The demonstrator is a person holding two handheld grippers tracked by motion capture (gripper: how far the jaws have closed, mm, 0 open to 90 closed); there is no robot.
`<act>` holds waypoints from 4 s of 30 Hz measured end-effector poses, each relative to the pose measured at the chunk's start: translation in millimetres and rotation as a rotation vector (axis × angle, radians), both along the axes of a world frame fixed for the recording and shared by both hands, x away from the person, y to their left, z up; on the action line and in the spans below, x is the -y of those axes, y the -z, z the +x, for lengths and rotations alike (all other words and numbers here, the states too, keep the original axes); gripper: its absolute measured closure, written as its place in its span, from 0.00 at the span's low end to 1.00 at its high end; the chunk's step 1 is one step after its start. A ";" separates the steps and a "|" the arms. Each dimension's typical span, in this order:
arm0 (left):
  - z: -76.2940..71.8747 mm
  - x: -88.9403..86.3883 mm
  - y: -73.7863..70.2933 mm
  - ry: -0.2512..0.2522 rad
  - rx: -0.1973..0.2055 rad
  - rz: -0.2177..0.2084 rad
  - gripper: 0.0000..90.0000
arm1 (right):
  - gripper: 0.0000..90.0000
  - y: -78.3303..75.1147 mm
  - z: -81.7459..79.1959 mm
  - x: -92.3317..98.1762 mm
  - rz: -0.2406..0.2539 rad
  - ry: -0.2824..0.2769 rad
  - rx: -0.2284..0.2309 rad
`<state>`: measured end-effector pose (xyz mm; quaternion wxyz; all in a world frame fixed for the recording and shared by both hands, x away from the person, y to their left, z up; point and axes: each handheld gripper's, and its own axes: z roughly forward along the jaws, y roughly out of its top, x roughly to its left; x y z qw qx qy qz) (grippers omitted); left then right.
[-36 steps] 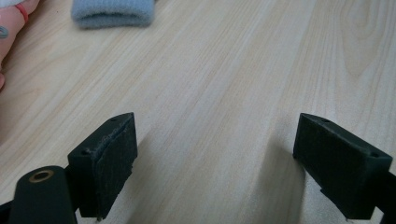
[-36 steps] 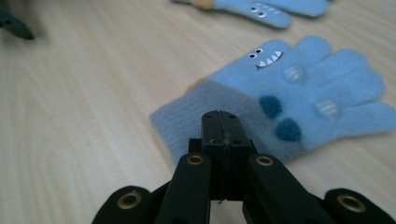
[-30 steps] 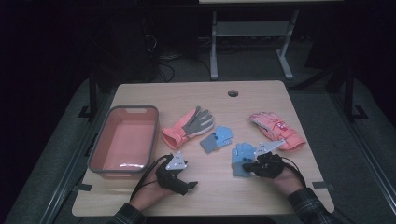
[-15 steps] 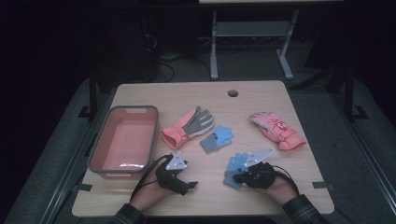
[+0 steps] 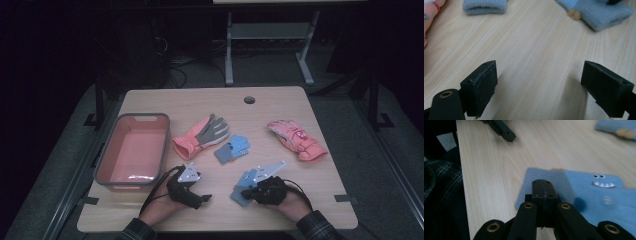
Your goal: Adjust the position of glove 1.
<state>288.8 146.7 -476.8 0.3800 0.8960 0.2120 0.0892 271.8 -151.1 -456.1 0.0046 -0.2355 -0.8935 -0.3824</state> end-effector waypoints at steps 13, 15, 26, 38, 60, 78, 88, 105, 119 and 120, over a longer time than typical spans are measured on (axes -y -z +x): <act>5.3 8.3 -7.0 -0.020 -0.058 0.034 0.16 | 0.48 -5.7 -0.8 48.3 0.037 0.165 0.045; 6.4 9.7 -8.7 -0.024 -0.068 0.013 0.17 | 0.42 -3.0 -0.6 56.3 0.027 0.198 0.069; 20.3 18.3 -22.2 -0.055 -0.123 -0.019 0.51 | 0.18 14.2 0.4 82.5 -0.028 0.281 0.138; 43.3 36.4 -33.1 -0.071 -0.105 0.012 0.99 | 0.15 24.6 5.7 91.9 -0.037 0.315 0.133; 110.8 82.1 -25.0 -0.122 -0.039 0.046 0.99 | 0.14 25.7 5.6 91.1 -0.047 0.313 0.150; 73.9 60.2 -18.1 -0.116 -0.114 0.029 1.00 | 0.15 25.6 5.9 91.0 -0.048 0.314 0.151; 37.4 48.7 -19.3 -0.113 -0.139 0.029 1.00 | 0.15 25.6 6.0 91.0 -0.048 0.313 0.152; 58.9 35.1 -26.3 -0.163 -0.122 -0.011 0.79 | 0.15 25.5 6.1 91.1 -0.050 0.311 0.152; 59.3 39.3 -14.5 -0.184 -0.163 0.009 0.82 | 0.32 18.5 5.2 91.3 -0.057 0.316 0.115; 59.3 39.6 -14.2 -0.177 -0.173 0.005 0.86 | 0.38 16.9 3.9 91.3 -0.048 0.313 0.124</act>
